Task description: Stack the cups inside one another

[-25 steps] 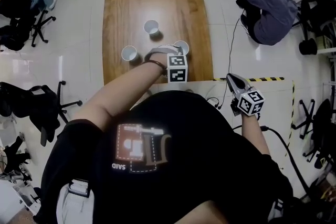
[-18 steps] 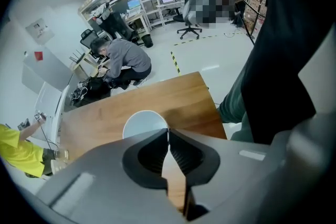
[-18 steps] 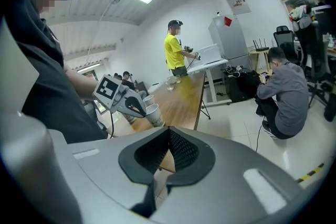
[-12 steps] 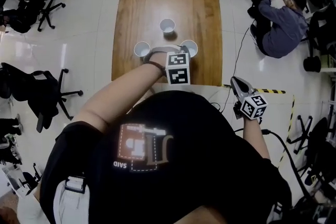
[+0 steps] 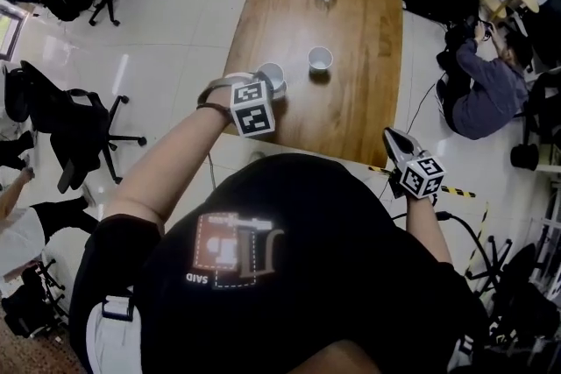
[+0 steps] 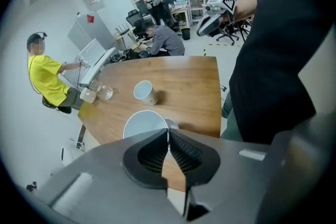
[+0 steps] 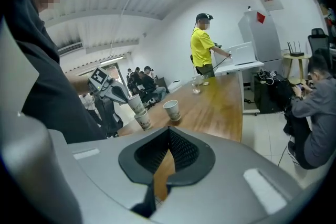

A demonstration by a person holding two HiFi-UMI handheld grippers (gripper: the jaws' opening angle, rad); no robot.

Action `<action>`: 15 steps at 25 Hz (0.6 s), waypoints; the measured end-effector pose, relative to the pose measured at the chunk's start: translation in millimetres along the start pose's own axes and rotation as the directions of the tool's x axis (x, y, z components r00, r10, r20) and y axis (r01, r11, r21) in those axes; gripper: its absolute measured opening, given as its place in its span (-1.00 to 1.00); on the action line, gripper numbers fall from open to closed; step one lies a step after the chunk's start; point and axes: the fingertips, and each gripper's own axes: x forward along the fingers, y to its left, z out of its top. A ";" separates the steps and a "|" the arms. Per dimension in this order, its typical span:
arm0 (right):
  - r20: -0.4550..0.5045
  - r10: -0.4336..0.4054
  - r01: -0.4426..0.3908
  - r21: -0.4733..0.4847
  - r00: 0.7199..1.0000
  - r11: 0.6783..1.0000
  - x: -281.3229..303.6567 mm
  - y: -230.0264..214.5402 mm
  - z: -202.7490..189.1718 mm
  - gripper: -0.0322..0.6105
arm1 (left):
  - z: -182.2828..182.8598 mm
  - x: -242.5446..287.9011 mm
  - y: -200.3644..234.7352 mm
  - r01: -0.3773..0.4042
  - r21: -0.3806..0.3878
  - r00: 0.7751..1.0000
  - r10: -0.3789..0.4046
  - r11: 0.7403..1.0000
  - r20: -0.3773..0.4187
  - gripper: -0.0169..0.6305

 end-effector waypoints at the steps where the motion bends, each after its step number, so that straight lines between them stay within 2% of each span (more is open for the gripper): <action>1: -0.004 0.003 -0.003 -0.006 1.000 1.000 4.2 2.9 1.3 -0.86 | -8.1 4.7 0.5 0.001 -0.002 1.000 -0.001 1.000 -0.010 -0.91; 5: -0.027 0.007 -0.007 -0.023 1.000 1.000 14.1 12.5 4.9 -0.86 | -25.7 25.6 -1.2 0.010 0.013 0.999 -0.010 1.000 -0.034 -0.91; 11: -0.034 -0.005 0.004 -0.026 0.999 1.000 9.0 14.0 4.8 -0.86 | -22.3 29.2 -4.5 0.018 -0.014 1.000 -0.018 1.000 0.008 -0.85; 13: -0.036 -0.005 0.004 -0.027 0.999 1.000 8.6 14.0 6.0 -0.86 | -18.1 14.4 5.2 -0.002 -0.043 0.999 0.004 0.999 0.054 -0.70; 15: -0.021 -0.005 0.004 -0.026 1.000 1.000 8.6 13.7 11.6 -0.86 | -16.2 -15.4 26.6 -0.054 -0.155 0.983 0.080 0.986 0.166 -0.66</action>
